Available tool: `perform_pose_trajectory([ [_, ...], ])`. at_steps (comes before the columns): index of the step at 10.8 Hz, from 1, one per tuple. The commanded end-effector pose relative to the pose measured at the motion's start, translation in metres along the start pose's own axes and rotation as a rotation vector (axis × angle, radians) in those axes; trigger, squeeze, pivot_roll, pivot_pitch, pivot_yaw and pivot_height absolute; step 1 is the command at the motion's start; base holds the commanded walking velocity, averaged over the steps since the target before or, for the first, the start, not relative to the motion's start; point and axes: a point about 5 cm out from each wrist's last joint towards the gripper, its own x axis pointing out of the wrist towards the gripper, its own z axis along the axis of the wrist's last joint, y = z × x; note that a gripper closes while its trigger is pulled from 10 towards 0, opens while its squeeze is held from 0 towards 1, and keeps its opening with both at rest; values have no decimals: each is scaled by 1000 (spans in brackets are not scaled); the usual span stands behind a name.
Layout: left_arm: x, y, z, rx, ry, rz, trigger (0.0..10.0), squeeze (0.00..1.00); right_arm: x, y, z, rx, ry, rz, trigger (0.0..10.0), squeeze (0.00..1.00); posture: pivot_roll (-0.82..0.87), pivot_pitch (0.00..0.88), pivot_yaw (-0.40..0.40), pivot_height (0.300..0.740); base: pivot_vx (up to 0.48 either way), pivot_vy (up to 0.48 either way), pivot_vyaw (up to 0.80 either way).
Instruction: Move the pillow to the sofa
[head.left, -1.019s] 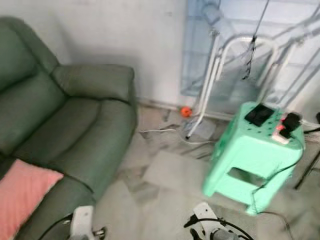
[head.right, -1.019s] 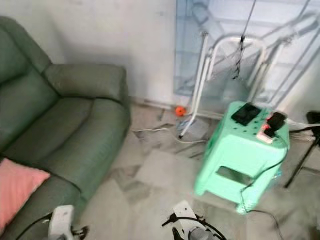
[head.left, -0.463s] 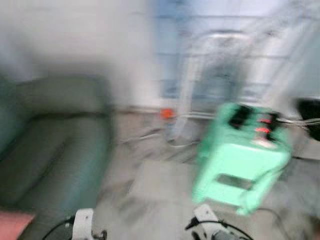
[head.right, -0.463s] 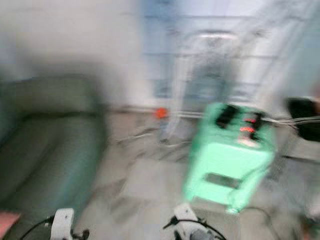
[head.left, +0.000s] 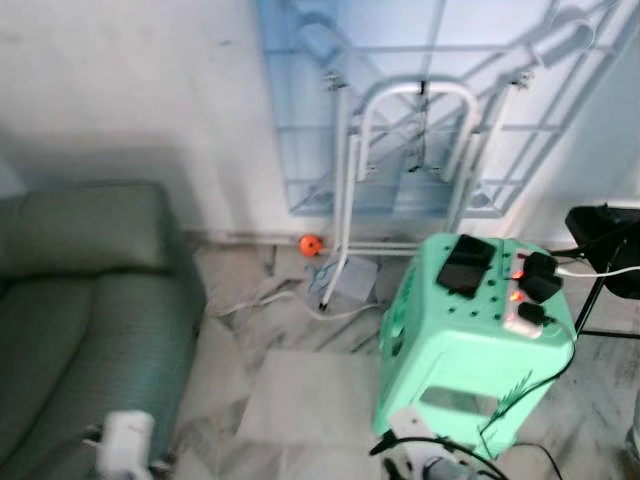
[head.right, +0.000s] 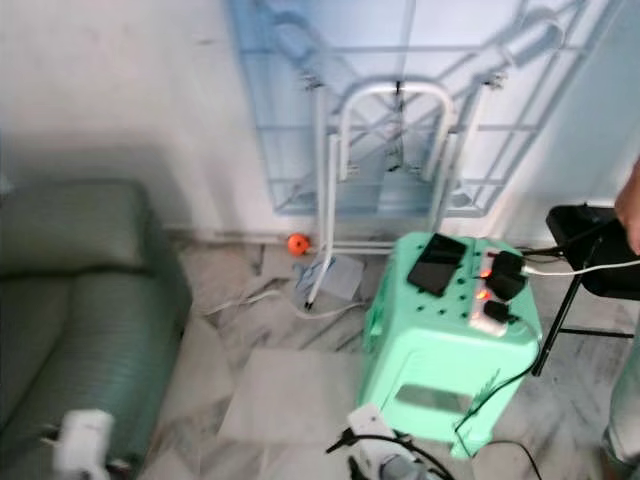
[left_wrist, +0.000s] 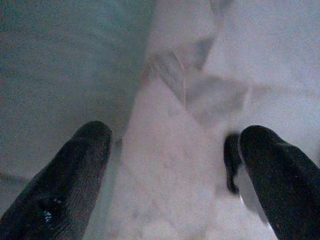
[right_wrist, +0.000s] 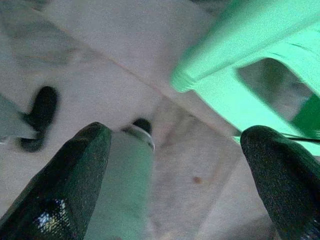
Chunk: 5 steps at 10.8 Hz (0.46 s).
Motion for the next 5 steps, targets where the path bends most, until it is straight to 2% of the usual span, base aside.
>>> perform_pose_trajectory([
  [1,-2,1,-17,2,60,-15,10000,0,-1,-2,-4,17,19,-16,10000,0,-153,67,41,740,0,0,0],
  [4,-2,-11,-33,34,119,-53,10000,0,-1,-3,-5,20,25,-24,10000,0,-154,61,46,740,0,0,0],
  [5,-1,-20,-36,69,133,-66,10000,0,-1,-4,-5,34,29,-35,10000,0,-150,52,54,740,0,0,0],
])
